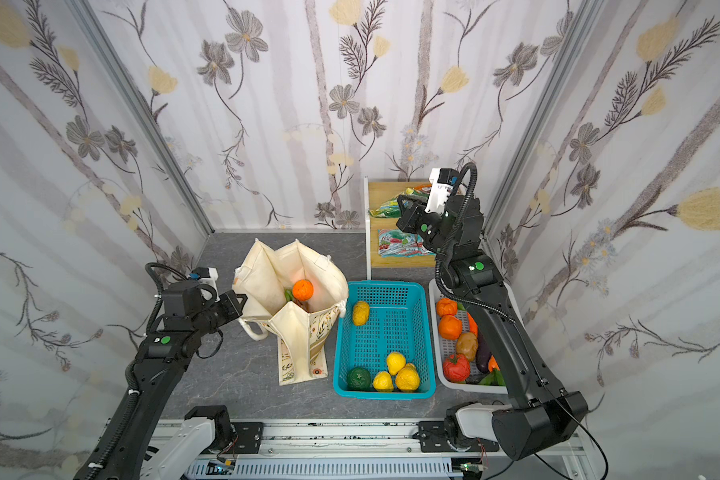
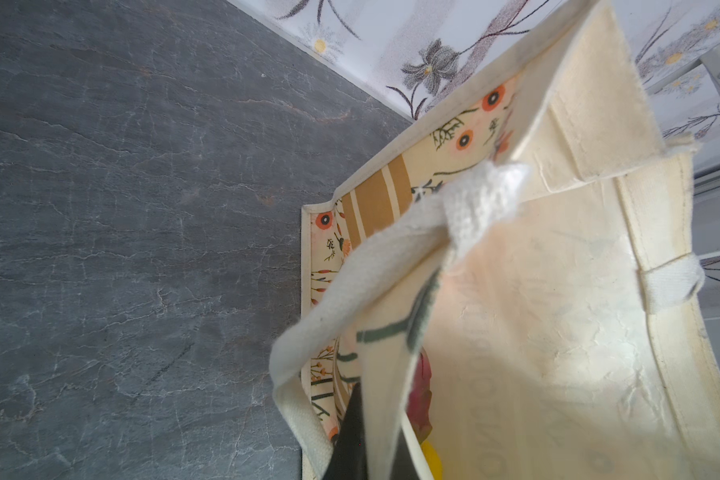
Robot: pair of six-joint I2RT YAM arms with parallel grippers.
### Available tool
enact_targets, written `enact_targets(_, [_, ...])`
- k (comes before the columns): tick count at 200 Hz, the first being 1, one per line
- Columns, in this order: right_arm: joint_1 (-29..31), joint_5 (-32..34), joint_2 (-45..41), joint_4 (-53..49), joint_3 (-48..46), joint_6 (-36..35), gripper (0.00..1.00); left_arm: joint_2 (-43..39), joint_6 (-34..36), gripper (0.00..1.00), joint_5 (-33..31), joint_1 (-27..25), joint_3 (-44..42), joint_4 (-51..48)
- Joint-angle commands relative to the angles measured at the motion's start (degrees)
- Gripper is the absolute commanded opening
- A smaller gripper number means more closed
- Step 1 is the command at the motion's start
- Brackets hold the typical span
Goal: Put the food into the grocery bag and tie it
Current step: 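Lift the green candy bag off the shelf with the right gripper, then carry the green candy bag into the tote bag with the right gripper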
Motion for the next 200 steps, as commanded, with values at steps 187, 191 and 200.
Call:
enact_targets(187, [31.1, -4.01, 11.73, -3.08, 8.37, -7.0, 0.0, 3.2, -0.66, 0.0, 1.8, -1.17, 2.73, 1.47])
enact_targets(191, [31.28, -4.55, 12.36, -2.8, 8.44, -6.71, 0.0, 3.43, -0.56, 0.0, 1.85, -1.16, 2.77, 1.48])
enact_targets(200, [31.81, -5.85, 13.57, -2.02, 8.5, -6.02, 0.0, 3.84, -0.43, 0.0, 1.85, -1.31, 3.01, 1.52])
